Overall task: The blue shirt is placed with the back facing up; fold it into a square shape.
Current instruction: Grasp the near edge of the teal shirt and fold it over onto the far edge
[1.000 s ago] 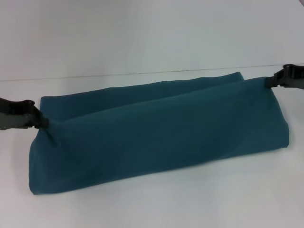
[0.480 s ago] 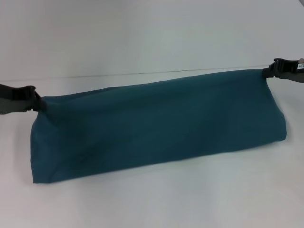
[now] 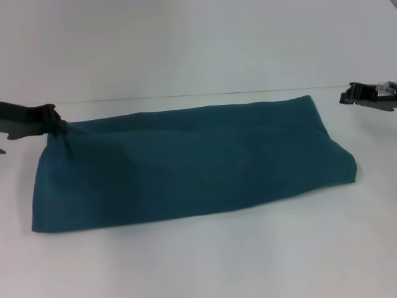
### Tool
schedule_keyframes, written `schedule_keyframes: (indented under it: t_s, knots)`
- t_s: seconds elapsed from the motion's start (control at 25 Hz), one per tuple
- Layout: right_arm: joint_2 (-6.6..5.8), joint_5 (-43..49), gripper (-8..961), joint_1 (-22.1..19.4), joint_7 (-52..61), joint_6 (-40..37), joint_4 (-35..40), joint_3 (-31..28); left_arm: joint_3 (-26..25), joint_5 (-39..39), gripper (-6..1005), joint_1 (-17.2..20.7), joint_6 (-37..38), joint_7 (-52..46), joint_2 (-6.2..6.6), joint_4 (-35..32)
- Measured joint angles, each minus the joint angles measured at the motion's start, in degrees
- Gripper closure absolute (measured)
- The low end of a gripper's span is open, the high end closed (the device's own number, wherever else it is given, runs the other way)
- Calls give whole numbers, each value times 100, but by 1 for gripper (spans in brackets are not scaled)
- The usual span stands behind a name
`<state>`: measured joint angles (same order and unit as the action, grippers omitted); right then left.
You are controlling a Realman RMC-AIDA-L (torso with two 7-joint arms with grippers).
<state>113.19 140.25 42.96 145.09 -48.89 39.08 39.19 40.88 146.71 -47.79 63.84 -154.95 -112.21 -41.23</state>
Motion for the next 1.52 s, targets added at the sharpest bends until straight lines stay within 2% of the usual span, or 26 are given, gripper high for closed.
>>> schedule_keyframes:
  t_s: [0.4,0.56,0.64,0.84,0.92,1.08,1.28,1.52]
  knots:
    - [25,12,830,185,2,167,-40,8,18,7,951,-16,-99,-23,14,11]
    - [5,15,825,223,34,-69,-67,30,28,-2,953,-25,-107,-24,15,12]
    - [-70,19,822,254,102,-290,-162,61,28,-2,953,-23,-107,-22,12,12]
    - [-502,20,816,459,186,-734,-782,79,32,-2,954,-12,-103,5,-21,11]
    - [-586,32,814,515,173,-739,-939,112,36,-2,954,-15,-104,17,-43,20]
    - [-565,35,809,569,165,-579,-1010,339,42,-4,953,-26,-117,29,-70,87]
    - [-512,46,536,660,227,-205,-1237,779,43,-8,953,-14,-98,31,-98,102]
    - [-423,47,501,722,231,502,-1559,1036,43,-12,953,33,-103,38,-115,107]
